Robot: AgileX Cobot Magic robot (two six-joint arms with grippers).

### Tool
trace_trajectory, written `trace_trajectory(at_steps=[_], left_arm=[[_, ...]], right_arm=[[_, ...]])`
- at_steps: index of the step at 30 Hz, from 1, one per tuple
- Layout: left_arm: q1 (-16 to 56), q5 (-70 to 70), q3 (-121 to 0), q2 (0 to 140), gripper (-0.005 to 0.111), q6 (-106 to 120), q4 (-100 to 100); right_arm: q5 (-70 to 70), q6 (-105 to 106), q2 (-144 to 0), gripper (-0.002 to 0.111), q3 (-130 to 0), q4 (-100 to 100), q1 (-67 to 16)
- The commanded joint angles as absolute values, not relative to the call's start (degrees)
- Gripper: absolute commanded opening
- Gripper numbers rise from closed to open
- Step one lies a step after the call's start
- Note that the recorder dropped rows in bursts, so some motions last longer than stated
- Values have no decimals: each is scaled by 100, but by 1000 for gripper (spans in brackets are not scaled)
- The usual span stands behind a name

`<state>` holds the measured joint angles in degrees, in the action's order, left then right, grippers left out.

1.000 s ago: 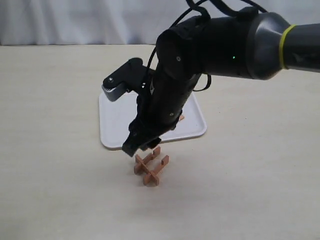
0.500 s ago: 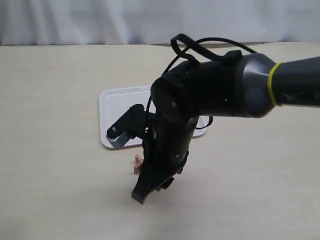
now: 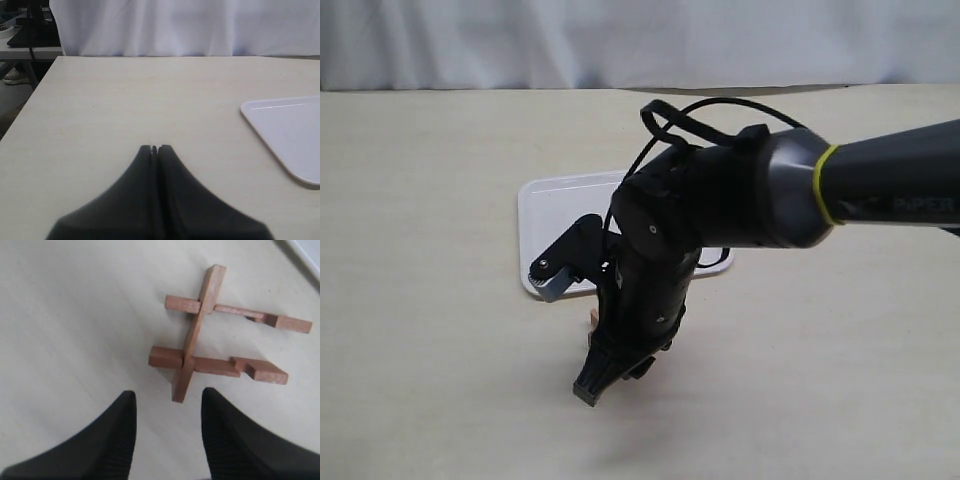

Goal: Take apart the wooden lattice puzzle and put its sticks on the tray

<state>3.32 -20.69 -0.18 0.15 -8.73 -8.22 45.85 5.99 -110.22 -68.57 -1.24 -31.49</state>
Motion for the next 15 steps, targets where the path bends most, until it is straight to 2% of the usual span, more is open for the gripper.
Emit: trace_trajectory(at_steps=[1,15], left_arm=[[375,-2036,0,0,0,-866,-832],[375,-2036,0,0,0,-866,-832]], right_arm=[[4476,560,-11161,40,-6828,-55,-3137],[4333,179,-11221,40,-6828,243,-3114]])
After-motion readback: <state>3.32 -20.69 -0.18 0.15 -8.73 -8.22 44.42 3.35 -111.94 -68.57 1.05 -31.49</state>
